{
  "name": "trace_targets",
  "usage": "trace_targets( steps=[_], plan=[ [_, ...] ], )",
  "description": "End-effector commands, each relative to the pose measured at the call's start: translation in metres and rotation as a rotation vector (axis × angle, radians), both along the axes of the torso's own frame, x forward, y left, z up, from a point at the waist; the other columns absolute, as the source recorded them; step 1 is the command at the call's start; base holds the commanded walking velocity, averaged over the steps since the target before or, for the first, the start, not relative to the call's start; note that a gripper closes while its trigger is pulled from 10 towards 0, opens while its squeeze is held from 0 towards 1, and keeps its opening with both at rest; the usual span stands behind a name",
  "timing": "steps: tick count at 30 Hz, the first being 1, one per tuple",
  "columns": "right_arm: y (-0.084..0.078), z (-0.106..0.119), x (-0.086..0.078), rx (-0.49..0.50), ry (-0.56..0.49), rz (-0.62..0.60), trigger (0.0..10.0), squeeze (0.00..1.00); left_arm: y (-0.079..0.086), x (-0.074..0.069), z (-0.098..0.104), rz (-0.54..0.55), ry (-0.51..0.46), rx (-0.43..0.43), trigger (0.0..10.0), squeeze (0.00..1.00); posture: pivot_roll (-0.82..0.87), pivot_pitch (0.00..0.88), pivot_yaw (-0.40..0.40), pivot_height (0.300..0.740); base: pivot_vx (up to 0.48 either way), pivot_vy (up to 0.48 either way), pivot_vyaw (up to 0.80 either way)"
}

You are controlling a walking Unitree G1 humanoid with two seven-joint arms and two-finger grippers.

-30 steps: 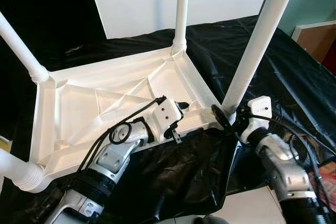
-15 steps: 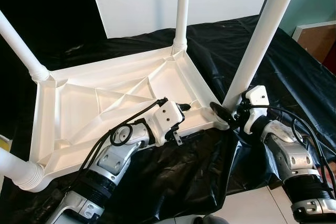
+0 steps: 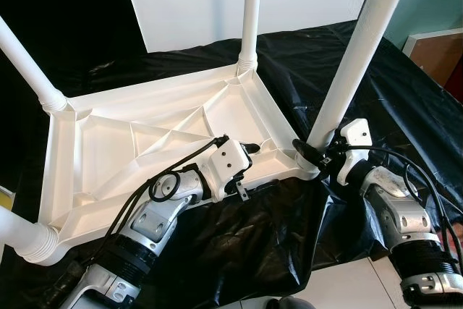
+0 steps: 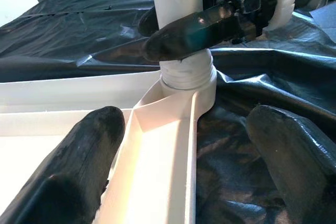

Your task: Building children table

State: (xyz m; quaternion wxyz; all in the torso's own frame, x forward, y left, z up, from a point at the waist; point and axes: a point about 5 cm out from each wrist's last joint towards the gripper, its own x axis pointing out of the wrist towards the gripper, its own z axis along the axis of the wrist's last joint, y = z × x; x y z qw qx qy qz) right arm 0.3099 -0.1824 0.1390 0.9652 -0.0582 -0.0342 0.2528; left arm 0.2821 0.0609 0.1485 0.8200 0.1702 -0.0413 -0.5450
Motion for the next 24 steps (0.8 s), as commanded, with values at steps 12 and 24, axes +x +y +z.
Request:
trace_targets(
  steps=[12, 24],
  plan=[
    [0.007, -0.023, -0.011, 0.067, 0.069, -0.306, 10.0, 0.00, -0.001, -0.002, -0.002, -0.059, 0.002, 0.033, 10.0, 0.00, -0.03, 0.038, -0.024, 0.740, 0.000, 0.000, 0.00],
    [0.020, -0.033, -0.021, 0.132, 0.099, -0.647, 10.0, 0.00, 0.000, 0.001, -0.002, -0.046, -0.010, 0.034, 10.0, 0.00, -0.02, 0.020, -0.035, 0.740, 0.000, 0.000, 0.00]
  ],
)
